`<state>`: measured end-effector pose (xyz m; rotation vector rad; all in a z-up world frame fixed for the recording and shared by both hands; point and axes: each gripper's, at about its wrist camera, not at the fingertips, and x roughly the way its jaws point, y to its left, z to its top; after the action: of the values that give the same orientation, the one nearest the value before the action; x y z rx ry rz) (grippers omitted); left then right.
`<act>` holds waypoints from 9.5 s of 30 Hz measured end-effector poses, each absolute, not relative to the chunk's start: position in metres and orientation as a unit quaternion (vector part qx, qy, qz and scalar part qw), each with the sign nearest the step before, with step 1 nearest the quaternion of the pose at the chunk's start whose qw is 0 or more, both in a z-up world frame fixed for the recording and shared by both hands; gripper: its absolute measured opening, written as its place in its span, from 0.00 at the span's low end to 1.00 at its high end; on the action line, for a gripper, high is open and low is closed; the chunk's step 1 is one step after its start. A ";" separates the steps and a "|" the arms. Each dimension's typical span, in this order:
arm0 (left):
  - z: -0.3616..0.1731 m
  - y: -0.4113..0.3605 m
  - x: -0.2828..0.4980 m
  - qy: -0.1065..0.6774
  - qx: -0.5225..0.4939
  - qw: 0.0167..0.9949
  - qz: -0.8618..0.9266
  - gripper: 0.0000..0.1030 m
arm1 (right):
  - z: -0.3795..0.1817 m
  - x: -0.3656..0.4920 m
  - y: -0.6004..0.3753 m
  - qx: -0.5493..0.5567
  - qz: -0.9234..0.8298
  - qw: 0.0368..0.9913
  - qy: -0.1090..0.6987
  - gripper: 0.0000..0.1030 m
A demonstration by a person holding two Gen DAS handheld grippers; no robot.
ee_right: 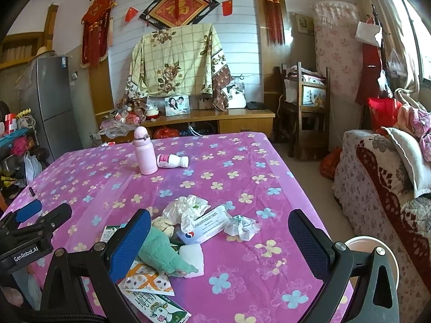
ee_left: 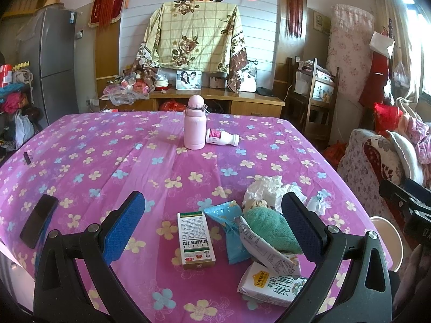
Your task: Collect trash
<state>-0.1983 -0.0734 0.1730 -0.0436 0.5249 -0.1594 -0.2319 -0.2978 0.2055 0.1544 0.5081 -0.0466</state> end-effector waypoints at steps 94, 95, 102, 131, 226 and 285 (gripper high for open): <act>0.122 -0.129 -0.113 0.477 -0.037 0.859 -0.183 0.20 | 0.109 -0.158 -0.370 0.107 0.157 0.882 0.432 0.39; 0.119 -0.124 -0.114 0.480 -0.042 0.858 -0.179 0.34 | 0.108 -0.157 -0.370 0.108 0.157 0.881 0.433 0.39; 0.097 -0.088 -0.120 0.488 -0.036 0.859 -0.149 0.49 | 0.099 -0.156 -0.359 0.107 0.167 0.875 0.441 0.39; 0.033 -0.068 -0.120 0.543 -0.105 0.800 -0.233 0.55 | 0.089 -0.153 -0.318 0.092 0.186 0.862 0.462 0.40; 0.098 -0.498 -0.168 0.505 0.083 0.757 -0.406 0.51 | 0.048 -0.298 -0.646 0.216 -0.155 0.857 0.442 0.40; 0.110 -0.281 -0.147 0.473 0.028 0.842 -0.258 0.56 | 0.107 -0.240 -0.473 0.117 -0.053 0.895 0.427 0.68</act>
<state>-0.1470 -0.2805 0.1098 0.0583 0.9986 -0.5450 -0.2403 -0.4727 0.1067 0.2435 0.8859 -0.1099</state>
